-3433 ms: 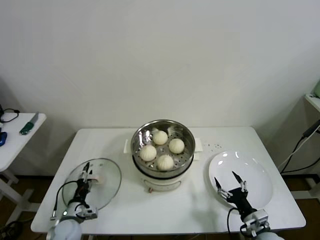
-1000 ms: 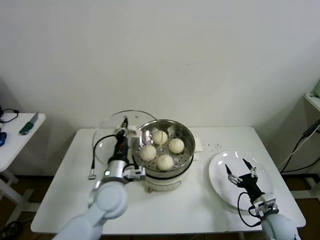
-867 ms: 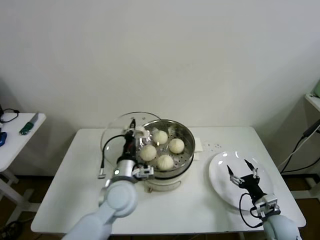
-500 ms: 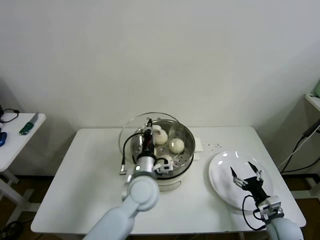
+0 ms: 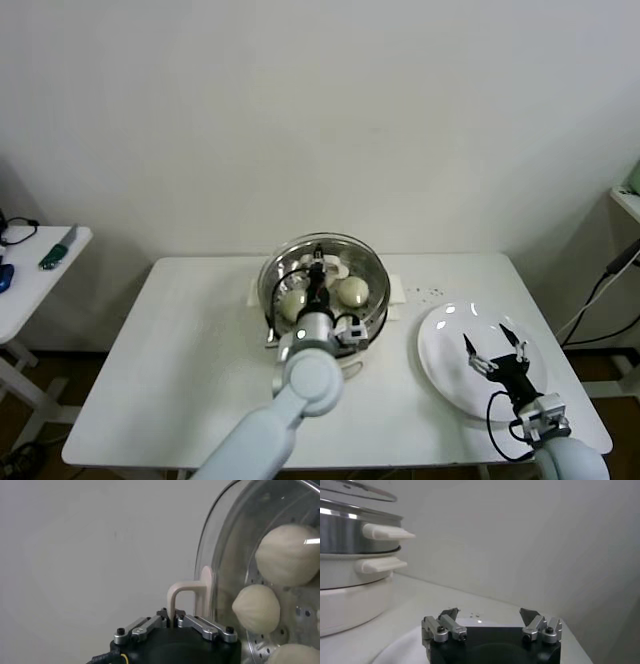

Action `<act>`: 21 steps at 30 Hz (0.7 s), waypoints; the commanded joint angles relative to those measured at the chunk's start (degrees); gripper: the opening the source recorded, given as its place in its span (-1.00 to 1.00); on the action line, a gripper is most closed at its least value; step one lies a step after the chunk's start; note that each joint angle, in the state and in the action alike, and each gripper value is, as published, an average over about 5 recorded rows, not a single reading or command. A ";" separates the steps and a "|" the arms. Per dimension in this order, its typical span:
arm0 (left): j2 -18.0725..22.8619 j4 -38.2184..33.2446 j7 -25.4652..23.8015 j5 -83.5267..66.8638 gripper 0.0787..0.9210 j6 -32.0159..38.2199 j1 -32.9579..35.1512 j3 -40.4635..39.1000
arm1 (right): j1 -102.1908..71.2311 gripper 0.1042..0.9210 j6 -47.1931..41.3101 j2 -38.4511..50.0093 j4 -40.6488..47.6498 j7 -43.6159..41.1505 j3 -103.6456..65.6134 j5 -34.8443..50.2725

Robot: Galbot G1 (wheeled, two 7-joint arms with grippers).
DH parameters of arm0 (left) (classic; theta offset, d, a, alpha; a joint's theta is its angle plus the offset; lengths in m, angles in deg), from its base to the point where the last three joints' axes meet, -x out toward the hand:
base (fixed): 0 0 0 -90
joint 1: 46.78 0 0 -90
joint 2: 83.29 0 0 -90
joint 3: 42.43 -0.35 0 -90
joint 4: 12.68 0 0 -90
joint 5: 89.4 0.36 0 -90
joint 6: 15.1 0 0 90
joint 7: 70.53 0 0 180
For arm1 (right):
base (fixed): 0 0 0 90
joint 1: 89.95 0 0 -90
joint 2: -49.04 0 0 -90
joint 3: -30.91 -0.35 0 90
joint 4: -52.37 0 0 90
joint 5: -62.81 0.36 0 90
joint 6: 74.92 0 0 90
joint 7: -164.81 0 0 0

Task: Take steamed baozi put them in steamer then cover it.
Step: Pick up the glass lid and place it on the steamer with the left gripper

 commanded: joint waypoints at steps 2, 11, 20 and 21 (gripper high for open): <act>1.10 2.90 0.11 0.53 -0.83 -2.80 -0.80 -1.12 | 0.07 0.76 -0.01 -0.28 0.00 -0.01 0.01 -0.11; 0.52 3.36 0.26 -0.69 -0.83 -2.80 -1.43 -1.26 | 0.51 0.76 -0.07 -0.52 0.31 -0.03 0.36 -0.30; 0.84 3.97 1.23 -1.31 -0.83 -2.80 -1.10 -1.32 | 0.75 0.76 -0.03 -0.62 0.51 -0.06 0.42 -0.44; 0.90 4.07 1.37 -1.36 -0.83 -2.80 -1.04 -1.21 | 0.79 0.76 -0.02 -0.62 0.55 -0.08 0.44 -0.44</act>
